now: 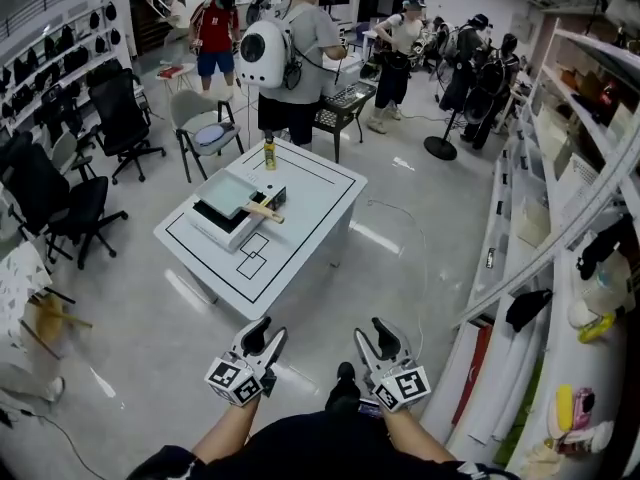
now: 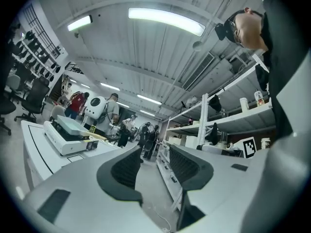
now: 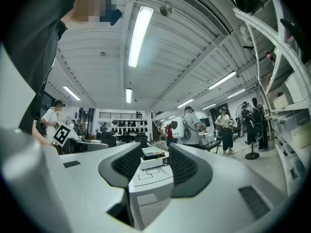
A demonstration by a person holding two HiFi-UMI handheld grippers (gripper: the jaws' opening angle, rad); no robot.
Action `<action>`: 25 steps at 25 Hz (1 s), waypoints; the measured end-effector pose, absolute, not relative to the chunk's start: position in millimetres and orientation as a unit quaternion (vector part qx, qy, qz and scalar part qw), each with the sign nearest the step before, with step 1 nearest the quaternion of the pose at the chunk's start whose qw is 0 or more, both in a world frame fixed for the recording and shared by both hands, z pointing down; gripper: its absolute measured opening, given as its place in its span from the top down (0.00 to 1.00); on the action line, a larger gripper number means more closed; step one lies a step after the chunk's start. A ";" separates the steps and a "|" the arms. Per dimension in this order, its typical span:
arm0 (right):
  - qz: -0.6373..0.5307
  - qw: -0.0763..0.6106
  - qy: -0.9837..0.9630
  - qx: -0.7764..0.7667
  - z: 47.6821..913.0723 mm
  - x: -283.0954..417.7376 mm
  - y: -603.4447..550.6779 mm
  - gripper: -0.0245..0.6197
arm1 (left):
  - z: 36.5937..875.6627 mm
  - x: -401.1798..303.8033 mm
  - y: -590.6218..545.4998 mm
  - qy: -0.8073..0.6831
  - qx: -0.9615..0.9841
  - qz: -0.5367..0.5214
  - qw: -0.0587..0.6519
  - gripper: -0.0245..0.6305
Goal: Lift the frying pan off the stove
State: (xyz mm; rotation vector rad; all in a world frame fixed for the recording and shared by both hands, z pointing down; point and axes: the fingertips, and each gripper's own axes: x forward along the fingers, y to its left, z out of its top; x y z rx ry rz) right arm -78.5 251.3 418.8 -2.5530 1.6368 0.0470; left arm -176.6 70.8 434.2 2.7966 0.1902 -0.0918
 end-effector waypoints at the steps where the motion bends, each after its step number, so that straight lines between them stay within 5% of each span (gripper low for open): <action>1: 0.018 0.057 0.545 -0.837 419.0 -63.9 245.8 0.69 | 434.4 -165.1 65.4 0.058 0.983 -0.031 0.170 0.68; 13: 0.009 0.073 0.641 -0.764 411.0 92.4 185.9 0.69 | 415.7 -45.3 11.4 -0.058 0.984 -0.028 0.165 0.68; 25: -0.014 0.076 0.718 -0.692 424.8 168.9 95.4 0.69 | 409.4 -0.3 -54.8 -0.134 0.977 -0.045 0.162 0.68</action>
